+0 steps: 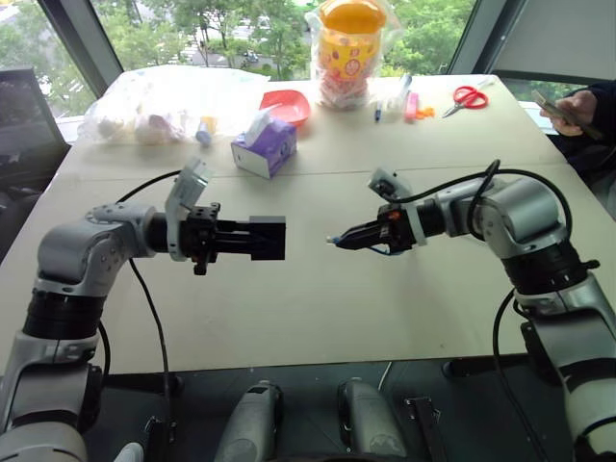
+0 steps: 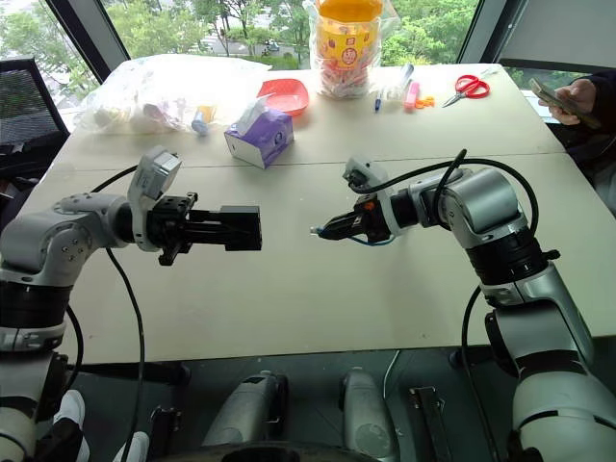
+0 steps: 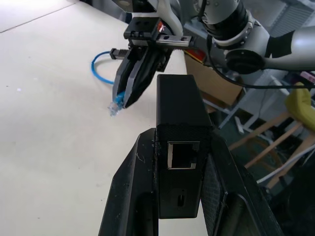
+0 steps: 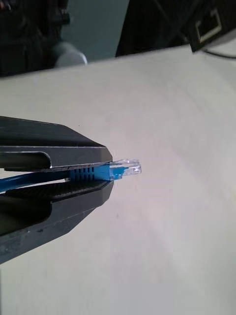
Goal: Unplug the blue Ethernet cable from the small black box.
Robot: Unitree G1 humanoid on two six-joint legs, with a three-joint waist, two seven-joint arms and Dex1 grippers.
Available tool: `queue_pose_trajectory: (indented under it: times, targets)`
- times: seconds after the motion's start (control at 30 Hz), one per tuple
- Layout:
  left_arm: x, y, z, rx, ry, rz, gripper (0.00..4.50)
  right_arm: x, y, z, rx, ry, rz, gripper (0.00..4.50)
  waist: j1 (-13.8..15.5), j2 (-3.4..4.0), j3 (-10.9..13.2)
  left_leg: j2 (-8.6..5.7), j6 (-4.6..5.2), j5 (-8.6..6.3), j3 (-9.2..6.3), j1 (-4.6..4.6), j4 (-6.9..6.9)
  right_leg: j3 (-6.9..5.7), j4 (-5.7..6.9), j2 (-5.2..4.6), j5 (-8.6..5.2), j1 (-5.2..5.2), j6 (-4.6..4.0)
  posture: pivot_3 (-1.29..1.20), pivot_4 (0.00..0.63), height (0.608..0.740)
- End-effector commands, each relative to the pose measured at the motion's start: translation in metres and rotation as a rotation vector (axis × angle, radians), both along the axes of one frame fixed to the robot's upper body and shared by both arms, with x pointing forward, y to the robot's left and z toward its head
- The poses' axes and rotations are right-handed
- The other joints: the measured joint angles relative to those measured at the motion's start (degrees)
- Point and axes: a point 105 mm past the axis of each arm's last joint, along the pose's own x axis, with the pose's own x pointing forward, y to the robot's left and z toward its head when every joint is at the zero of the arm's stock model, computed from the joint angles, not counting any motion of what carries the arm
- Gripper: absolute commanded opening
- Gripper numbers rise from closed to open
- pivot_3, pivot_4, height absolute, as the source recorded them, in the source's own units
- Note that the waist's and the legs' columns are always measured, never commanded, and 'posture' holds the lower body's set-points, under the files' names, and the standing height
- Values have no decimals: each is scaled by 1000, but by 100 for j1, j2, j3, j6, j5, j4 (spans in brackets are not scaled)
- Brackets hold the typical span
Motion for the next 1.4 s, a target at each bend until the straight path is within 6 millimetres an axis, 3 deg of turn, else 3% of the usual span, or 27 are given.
queue_pose_trajectory:
  times: [0.03,0.23,0.37,0.57,0.73,1.07,1.33,1.4]
  targets:
    - [19,-3,-7,44,-156,107,501,49,-22,17,3,-261,-296,34,8,0,0,0,0,0,1,0,1,2,1,1,0,0,0,0,150,740]
    - [40,-24,-26,54,-291,206,501,81,-50,7,-29,-330,-608,34,54,-2,1,-7,0,0,9,-3,4,22,-3,-5,2,-3,0,0,150,740]
    - [58,-51,-41,34,-347,261,501,89,-51,6,47,-320,-754,1572,44,-2,1,-8,6,-3,12,-6,0,23,-7,-5,3,-6,2,0,150,740]
    - [74,-75,-55,7,-366,315,501,83,-60,18,105,-308,-862,4484,36,-1,1,-8,7,-4,14,-6,2,24,-1,-3,6,-7,7,0,150,740]
    - [82,-76,-69,35,-391,364,501,62,-69,30,136,-309,-875,4484,29,-1,0,-8,10,-5,13,-5,3,23,6,-1,7,-8,8,0,150,740]
    - [89,-51,-115,78,-343,484,501,13,-62,-7,47,-256,-797,4484,18,-1,-1,-7,11,-6,14,5,12,25,13,1,6,-1,9,0,150,740]
    - [81,-28,-118,102,-327,474,4290,-11,-64,-17,25,-201,-721,4500,-4,1,-5,2,12,-6,12,15,10,26,13,14,5,7,9,0,150,740]
    - [77,-19,-115,109,-314,467,4437,-18,-64,-14,35,-194,-690,4500,-13,1,-5,4,12,-6,11,15,9,26,13,13,5,7,9,0,150,740]
